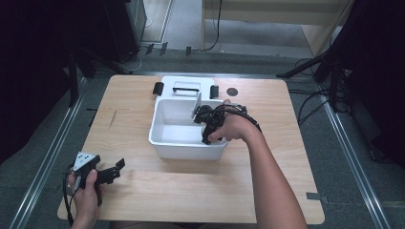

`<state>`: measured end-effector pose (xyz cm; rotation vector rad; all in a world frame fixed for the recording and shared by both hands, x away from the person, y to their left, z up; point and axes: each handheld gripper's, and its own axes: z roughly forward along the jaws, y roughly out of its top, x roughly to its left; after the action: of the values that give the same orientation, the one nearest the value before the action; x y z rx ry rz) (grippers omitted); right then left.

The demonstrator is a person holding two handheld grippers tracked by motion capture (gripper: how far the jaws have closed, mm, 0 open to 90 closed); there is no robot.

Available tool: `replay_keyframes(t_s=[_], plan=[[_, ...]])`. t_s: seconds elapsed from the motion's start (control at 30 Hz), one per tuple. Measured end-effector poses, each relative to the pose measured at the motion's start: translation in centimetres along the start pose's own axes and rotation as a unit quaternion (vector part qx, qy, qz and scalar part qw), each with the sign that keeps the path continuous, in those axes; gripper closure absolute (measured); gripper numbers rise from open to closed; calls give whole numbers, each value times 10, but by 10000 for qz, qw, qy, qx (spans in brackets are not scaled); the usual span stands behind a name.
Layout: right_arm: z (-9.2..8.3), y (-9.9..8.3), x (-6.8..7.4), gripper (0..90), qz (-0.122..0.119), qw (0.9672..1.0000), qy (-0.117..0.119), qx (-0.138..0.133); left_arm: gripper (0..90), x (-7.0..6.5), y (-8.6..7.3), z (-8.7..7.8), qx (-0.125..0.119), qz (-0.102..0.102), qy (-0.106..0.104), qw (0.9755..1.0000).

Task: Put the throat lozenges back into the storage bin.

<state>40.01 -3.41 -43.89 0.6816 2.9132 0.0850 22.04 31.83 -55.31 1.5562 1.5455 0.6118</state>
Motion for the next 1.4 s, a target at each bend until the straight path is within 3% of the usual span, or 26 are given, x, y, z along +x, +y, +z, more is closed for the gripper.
replay_keyframes(t_s=[1.07, 1.23, 1.4], plan=[[3, 1, -1, 170, 131, 9998, -120, 60, 0, 0, 0, 0, -23, -7, 6, 10000], [1, 0, 0, 229, 56, 9999, -148, -4, 0, 0, 0, 0, -23, -8, 7, 10000], [-7, -1, 1, 232, 78, 9997, -148, -160, 0, 0, 0, 0, -19, -3, 10, 10000]])
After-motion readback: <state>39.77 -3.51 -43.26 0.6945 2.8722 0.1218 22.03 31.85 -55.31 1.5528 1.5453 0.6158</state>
